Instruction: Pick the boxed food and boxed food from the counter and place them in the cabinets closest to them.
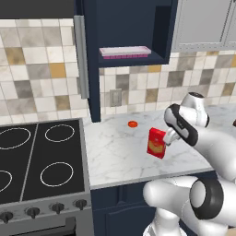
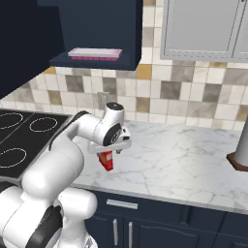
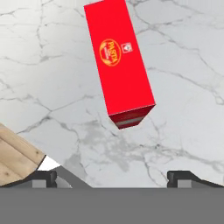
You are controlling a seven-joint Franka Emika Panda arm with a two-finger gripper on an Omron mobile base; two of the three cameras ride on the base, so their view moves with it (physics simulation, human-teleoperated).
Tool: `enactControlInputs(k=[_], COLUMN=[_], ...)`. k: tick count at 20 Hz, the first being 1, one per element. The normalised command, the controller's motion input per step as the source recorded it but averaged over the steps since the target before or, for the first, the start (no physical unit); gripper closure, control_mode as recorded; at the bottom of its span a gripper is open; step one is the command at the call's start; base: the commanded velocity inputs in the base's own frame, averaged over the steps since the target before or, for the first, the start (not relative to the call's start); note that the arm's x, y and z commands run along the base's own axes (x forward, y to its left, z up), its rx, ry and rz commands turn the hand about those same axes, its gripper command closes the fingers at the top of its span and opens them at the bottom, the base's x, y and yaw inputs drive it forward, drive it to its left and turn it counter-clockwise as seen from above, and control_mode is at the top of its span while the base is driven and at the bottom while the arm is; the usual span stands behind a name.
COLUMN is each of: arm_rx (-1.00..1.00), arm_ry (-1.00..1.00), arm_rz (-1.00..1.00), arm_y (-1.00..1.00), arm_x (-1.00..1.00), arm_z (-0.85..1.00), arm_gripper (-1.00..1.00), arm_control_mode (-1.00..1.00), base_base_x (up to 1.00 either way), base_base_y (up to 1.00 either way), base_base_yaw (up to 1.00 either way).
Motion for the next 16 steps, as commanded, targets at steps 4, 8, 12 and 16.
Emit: enactControlInputs(k=[4,8,12,16], arm_rx=[0.07,0.04,0.05,0.08], arm_ry=[-0.01,0.00,-0.03,-0.01], arm_rz=[0.04,0.00,0.00,0.00], arm_y=[0.00,0.00,0.00,0.00], arm_x=[0.00,0.00,0.00,0.00], arm_z=[-0.03,0.00,-0.03,-0.08], arm_gripper=[-1.00,-1.00,-1.00,-1.00], arm_control_mode=[-1.00,-1.00,-1.00,-1.00], base_base_x=[0.00,0.00,0.00,0.00], base_base_y=[0.00,0.00,0.00,0.00], base_base_yaw=[0.00,0.00,0.00,0.00])
